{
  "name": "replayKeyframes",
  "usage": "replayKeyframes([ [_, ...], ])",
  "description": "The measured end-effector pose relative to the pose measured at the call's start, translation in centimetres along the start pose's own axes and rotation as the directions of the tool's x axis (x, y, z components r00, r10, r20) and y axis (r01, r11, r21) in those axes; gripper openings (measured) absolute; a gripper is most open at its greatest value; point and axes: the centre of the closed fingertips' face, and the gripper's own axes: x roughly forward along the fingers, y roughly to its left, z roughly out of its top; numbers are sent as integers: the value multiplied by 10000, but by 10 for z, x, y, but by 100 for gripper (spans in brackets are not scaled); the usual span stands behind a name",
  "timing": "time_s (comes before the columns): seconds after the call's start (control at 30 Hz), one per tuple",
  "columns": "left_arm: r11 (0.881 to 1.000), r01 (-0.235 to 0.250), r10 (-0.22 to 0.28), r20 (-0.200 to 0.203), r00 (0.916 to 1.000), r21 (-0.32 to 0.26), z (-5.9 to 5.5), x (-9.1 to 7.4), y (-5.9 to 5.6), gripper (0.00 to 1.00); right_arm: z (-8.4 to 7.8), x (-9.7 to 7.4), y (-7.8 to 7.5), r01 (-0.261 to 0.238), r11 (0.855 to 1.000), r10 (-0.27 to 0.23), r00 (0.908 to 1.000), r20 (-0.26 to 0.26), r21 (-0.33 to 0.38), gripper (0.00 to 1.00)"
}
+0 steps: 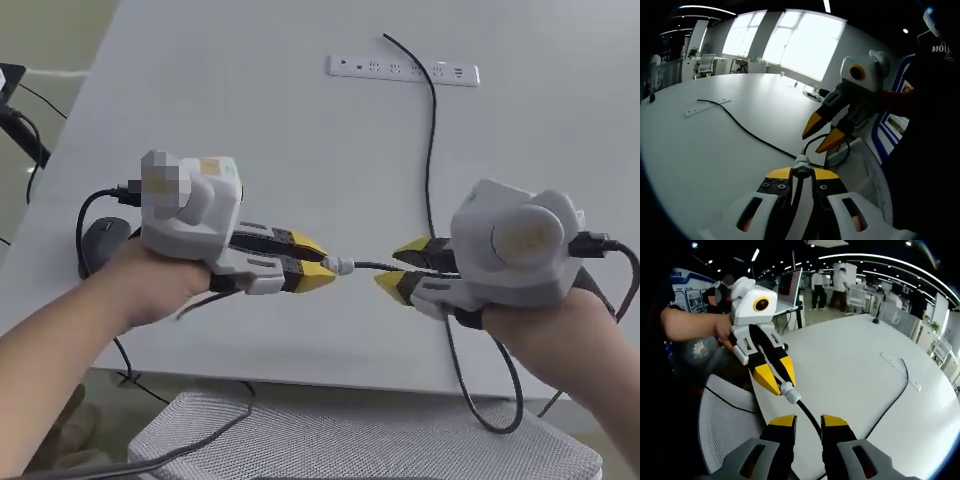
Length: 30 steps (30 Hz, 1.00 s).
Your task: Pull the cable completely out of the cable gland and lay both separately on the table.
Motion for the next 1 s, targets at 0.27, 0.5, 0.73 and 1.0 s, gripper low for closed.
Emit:
replayKeyframes([
  [0.27, 10000, 47, -47, -51, 10000, 30, -1, 1, -2, 14, -1, 15, 2, -48, 9892, -23, 9988, -479, -1467, 12],
  [0.5, 10000, 51, -51, -90, 9999, 60, -2, 3, -2, 14, -3, 20, 8, -274, 9867, 186, 9983, -561, -1600, 7],
  [0.73, 10000, 31, -31, -72, 10000, 83, -2, 4, -3, 14, -6, 20, 4, -177, 9923, 108, 9984, -563, -1223, 2],
  [1.0, 10000, -1, 1, -52, 10000, 85, -1, 4, -1, 14, -14, 17, -3, -21, 9987, -8, 9984, -564, -512, 0],
])
